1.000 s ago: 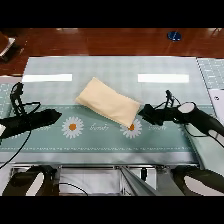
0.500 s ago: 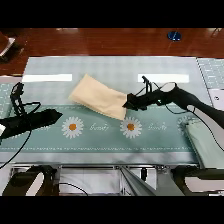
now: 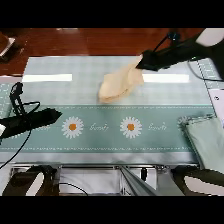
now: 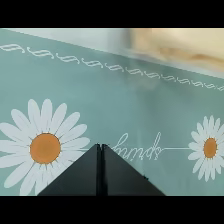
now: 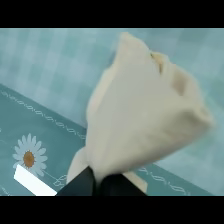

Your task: Fold the shirts.

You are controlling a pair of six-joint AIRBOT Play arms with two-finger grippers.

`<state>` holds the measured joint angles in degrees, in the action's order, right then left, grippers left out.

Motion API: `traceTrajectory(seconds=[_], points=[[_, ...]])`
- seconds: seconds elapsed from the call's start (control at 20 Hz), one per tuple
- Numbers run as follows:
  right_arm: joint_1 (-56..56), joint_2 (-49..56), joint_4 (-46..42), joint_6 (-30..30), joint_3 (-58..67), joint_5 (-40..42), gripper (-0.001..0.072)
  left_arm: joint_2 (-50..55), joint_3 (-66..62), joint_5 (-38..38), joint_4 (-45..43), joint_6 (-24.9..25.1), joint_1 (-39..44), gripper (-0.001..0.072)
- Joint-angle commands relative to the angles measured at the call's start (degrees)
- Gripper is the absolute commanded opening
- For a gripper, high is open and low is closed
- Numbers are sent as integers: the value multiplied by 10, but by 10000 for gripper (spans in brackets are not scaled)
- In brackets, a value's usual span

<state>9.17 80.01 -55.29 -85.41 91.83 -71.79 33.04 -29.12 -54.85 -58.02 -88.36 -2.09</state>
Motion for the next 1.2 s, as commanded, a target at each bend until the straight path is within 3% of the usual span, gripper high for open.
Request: traceTrajectory(seconds=[0.0,0.45,0.55,0.8,1.05,1.15], points=[[-68,-29,-56,-43,84,-115,18,0,0,4,0,0,0,21],[-406,-124,-69,-94,95,-346,18,0,0,4,9,0,0,21],[-469,-151,-84,-103,92,-346,18,0,0,4,9,0,0,22],[-567,-234,-196,-96,29,-347,18,0,0,4,9,0,0,22],[-622,-366,-432,-85,-171,-346,19,0,0,10,9,0,0,22],[-639,-401,-433,-88,-234,-346,19,0,0,19,9,0,0,21]])
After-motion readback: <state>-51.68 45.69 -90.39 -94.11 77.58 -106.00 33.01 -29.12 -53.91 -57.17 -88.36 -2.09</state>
